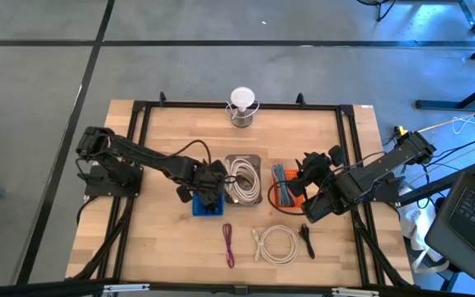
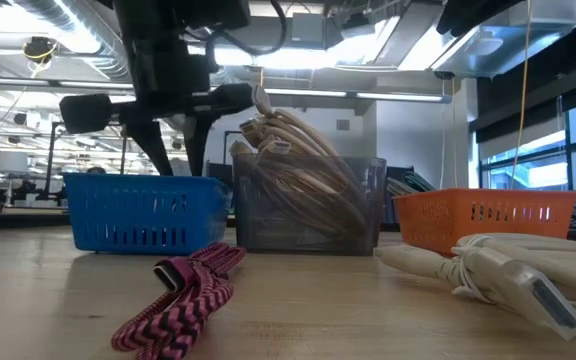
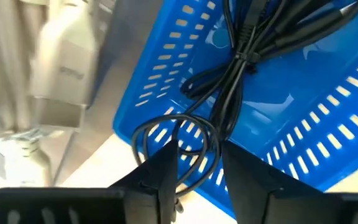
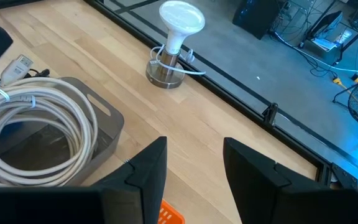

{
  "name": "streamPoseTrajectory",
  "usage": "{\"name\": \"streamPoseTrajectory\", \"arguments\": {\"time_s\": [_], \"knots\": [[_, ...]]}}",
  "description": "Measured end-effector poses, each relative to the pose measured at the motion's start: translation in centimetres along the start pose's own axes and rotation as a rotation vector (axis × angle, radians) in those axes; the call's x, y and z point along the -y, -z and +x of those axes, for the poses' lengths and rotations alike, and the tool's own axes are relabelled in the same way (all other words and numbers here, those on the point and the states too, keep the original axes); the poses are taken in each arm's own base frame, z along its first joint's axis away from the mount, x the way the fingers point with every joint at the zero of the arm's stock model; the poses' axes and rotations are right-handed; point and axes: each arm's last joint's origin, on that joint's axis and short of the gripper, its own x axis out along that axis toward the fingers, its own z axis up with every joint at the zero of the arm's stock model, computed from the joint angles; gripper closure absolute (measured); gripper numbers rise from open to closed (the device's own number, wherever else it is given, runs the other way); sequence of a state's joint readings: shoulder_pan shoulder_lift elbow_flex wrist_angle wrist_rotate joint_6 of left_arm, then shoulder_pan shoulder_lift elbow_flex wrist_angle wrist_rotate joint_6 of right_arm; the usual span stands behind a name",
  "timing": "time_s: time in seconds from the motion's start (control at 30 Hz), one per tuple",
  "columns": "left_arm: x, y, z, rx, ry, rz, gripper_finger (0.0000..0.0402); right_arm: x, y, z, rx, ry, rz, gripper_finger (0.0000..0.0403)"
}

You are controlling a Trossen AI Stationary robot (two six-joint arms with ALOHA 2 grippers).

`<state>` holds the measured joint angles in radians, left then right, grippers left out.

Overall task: Pick & Place USB Port
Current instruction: Put the black charger cable into the blue bin

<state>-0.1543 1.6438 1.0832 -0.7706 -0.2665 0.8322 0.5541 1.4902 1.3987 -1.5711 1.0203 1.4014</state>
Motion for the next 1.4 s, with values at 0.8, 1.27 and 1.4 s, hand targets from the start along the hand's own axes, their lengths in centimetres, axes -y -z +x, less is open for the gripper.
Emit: {"name": "streamPoseTrajectory", "arguments": {"time_s": [0.8, 1.27, 1.4], "knots": [[0.1, 0.1, 1.5, -0.194, -0.065, 0.1, 0.0396, 0.0, 0.0, 0.0, -0.003, 0.0, -0.001, 0.0242], [-0.2, 0.9, -0.6, -0.266, -0.135, 0.085, 0.0398, 0.0, 0.0, 0.0, -0.003, 0.0, 0.0, 0.0242], [-1.1, 0.3, -3.1, -0.152, -0.133, -0.024, 0.0399, 0.0, 0.0, 0.0, -0.007, -0.001, -0.001, 0.0242]]}}
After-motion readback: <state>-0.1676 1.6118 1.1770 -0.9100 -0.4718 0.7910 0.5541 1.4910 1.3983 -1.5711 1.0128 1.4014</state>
